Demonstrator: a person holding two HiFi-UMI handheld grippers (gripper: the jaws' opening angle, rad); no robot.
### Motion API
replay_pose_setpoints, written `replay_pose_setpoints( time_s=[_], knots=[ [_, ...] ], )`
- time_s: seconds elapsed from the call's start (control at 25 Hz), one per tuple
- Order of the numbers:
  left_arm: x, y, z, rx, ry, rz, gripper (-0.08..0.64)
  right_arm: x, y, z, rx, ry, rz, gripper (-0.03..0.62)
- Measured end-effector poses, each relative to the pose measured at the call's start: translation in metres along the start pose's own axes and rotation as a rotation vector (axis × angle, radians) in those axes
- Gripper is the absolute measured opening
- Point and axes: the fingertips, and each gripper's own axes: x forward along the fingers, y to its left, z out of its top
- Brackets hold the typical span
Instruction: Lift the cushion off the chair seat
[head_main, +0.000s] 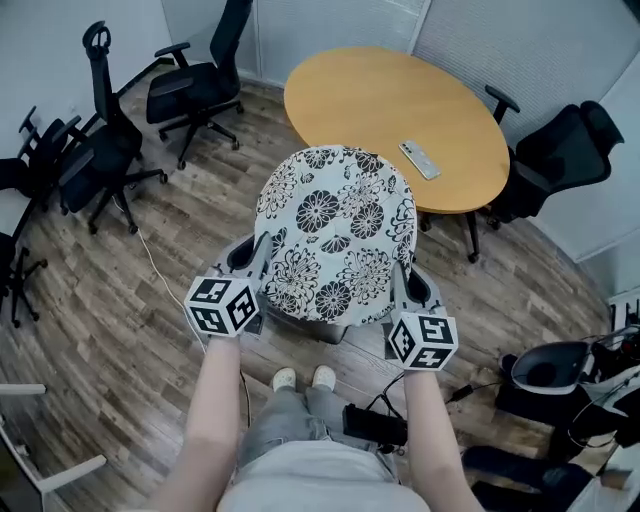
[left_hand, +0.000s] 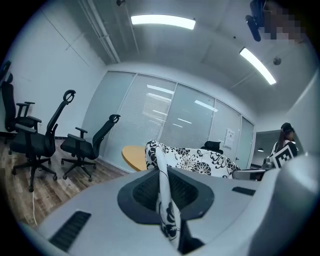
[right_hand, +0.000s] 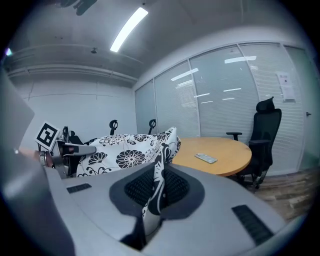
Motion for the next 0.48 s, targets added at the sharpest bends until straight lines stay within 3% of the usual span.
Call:
replay_pose_setpoints(
  time_s=[0.28,0.48],
  knots=[
    [-0.007,-0.010,0.008,0.029,-0.051,-0.003,0.034,-0.005,0.003,0.009,-0.026,-0.061,0.025,0.043],
    [-0.008,-0.014,-0.007,0.063,-0.093,-0.013,0.034,-0.006,0.002,-0.010,0.038,-0.127,0.030,0.043]
  ],
)
